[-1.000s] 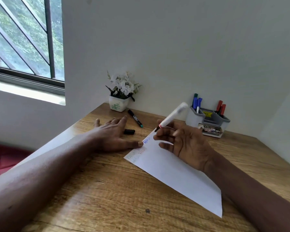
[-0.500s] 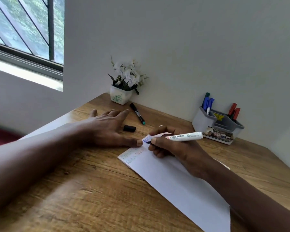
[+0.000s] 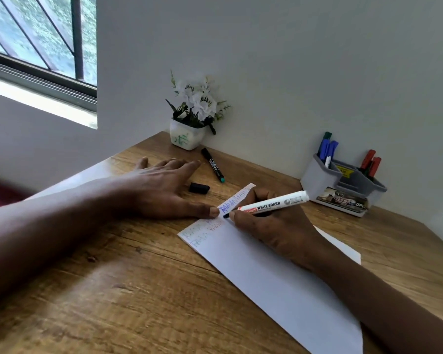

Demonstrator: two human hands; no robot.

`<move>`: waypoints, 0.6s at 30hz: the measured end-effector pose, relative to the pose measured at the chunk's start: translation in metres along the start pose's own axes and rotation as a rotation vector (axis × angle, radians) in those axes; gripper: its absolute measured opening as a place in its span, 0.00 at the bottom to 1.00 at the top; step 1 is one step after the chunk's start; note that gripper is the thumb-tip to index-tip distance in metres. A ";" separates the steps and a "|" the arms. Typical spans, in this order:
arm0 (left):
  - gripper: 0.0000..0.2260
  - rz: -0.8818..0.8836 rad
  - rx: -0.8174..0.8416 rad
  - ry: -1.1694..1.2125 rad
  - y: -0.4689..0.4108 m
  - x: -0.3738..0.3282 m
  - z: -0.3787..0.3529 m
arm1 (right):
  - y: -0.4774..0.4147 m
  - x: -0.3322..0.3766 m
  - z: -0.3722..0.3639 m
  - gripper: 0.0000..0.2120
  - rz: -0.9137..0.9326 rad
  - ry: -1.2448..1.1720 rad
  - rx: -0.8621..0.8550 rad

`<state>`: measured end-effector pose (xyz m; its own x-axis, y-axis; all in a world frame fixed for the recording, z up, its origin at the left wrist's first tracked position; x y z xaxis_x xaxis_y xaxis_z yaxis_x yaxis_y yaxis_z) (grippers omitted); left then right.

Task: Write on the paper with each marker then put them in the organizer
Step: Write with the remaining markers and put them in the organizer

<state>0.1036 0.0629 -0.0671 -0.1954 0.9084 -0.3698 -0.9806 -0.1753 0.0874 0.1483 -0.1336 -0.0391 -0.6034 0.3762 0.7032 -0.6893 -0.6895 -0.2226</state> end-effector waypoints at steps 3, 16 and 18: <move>0.61 0.007 0.003 0.001 0.002 -0.001 0.001 | -0.001 0.000 0.000 0.13 -0.024 0.002 0.022; 0.57 0.014 0.010 0.008 0.004 -0.003 0.002 | 0.001 0.003 -0.001 0.11 -0.041 0.013 0.013; 0.57 0.017 0.012 0.008 0.005 -0.003 0.002 | 0.000 0.001 0.000 0.12 -0.047 -0.003 -0.001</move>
<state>0.0996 0.0600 -0.0635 -0.2126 0.9023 -0.3750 -0.9768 -0.1864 0.1051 0.1477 -0.1337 -0.0380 -0.5692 0.4060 0.7149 -0.7170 -0.6706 -0.1901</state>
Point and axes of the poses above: each hand's wrist, its own y-axis away from the middle knuckle, its own z-axis out of the back of the hand, x = y × z, the point moved 7 cm from there along -y, towards the middle knuckle, and after that the axes turned 8 degrees about y, right-handed, at the moved point
